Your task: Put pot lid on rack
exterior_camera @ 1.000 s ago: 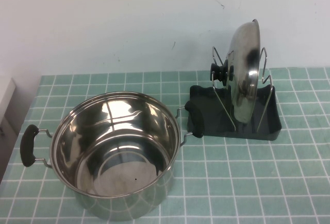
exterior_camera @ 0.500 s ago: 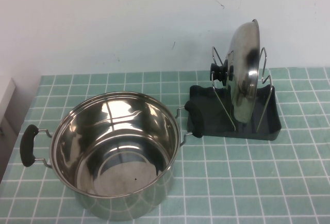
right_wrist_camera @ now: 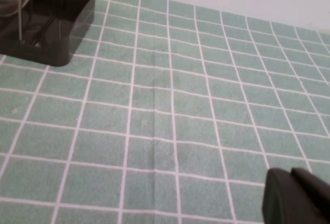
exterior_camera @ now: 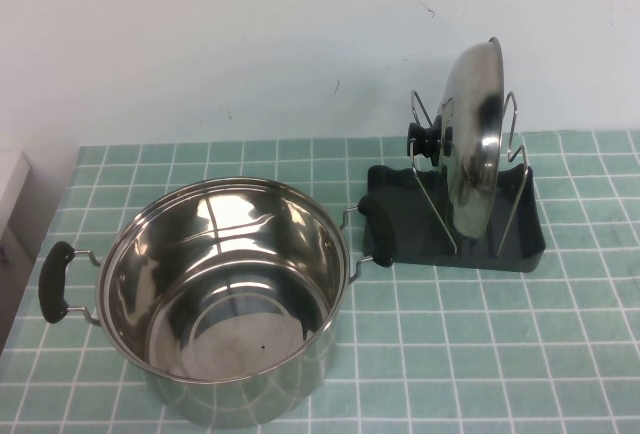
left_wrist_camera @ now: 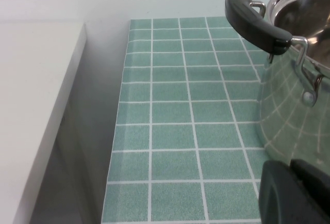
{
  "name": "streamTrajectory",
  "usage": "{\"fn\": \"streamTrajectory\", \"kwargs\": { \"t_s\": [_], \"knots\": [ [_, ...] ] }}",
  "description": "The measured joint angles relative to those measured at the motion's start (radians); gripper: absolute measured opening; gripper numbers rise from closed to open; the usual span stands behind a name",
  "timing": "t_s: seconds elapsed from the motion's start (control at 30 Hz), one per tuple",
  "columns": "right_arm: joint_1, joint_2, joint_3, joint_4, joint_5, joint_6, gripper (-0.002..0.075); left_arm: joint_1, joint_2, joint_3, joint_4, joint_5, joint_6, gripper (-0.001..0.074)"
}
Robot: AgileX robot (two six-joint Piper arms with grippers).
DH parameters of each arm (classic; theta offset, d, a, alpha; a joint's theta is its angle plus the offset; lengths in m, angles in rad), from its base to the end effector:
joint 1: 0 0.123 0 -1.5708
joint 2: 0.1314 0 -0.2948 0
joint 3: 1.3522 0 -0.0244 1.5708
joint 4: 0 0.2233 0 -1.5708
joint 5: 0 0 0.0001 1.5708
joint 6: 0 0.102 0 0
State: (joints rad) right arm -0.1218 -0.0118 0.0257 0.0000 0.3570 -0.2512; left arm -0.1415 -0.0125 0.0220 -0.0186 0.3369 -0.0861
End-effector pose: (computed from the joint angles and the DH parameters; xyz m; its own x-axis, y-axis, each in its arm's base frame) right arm 0.0259 -0.0032 0.1702 -0.2993 -0.2138 -0.9299 0.0486 0.9699 -0.2386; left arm 0.0262 -0.0044 0.1734 -0.2675 -0.0664 -0.9613 0.1199 0.9876 -0.1016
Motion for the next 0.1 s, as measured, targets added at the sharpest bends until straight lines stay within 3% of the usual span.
{"fn": "streamTrajectory", "kwargs": {
  "t_s": [0.1],
  "knots": [
    [0.000, 0.000, 0.000, 0.000, 0.000, 0.000, -0.0003, 0.000, 0.000, 0.000, 0.000, 0.000, 0.000, -0.0003]
  ]
}}
